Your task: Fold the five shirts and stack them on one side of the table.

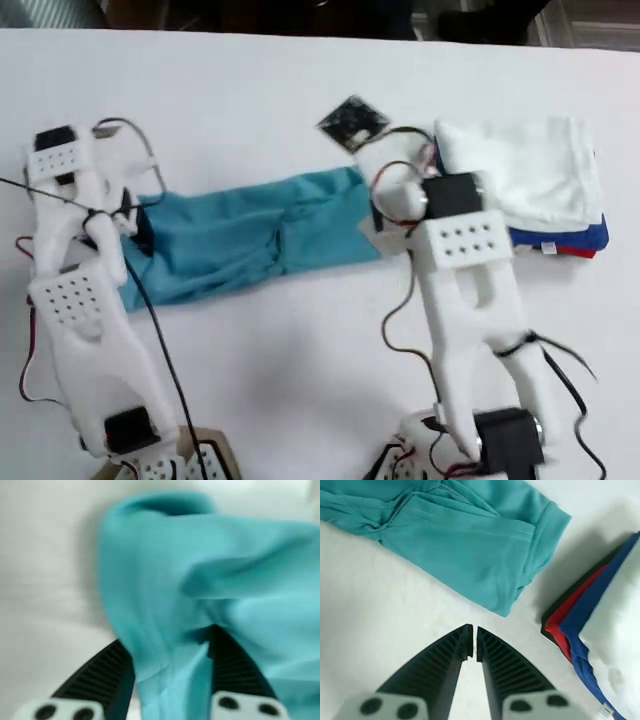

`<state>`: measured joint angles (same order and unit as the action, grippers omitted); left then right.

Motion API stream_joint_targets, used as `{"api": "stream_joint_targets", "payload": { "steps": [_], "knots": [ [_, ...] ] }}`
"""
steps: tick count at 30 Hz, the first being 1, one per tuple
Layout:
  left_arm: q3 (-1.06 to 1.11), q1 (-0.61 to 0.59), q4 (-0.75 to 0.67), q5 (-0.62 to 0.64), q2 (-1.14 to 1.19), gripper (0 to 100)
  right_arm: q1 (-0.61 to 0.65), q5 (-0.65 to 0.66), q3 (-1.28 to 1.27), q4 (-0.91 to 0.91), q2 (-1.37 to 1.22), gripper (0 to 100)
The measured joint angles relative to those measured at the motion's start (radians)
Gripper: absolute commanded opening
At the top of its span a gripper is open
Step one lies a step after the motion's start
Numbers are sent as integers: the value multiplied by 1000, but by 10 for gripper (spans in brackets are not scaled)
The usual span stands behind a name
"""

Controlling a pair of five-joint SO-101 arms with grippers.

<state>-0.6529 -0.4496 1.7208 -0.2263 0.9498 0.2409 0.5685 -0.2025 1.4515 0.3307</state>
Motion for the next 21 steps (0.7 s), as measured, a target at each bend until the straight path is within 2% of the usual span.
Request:
{"api": "stream_joint_targets", "payload": {
  "steps": [4, 9, 14, 21],
  "knots": [
    [-11, 43, 21, -21, 15, 25, -120, 0, -12, 9, 112, 20],
    [-46, 28, 46, -61, 29, 24, -276, 0, -144, 29, 281, 20],
    [-120, -97, 49, -118, 52, 24, -382, 0, -433, -91, 473, 20],
    [-175, -313, 49, -215, 58, 24, -394, -3, -868, -299, 741, 20]
  ]
}}
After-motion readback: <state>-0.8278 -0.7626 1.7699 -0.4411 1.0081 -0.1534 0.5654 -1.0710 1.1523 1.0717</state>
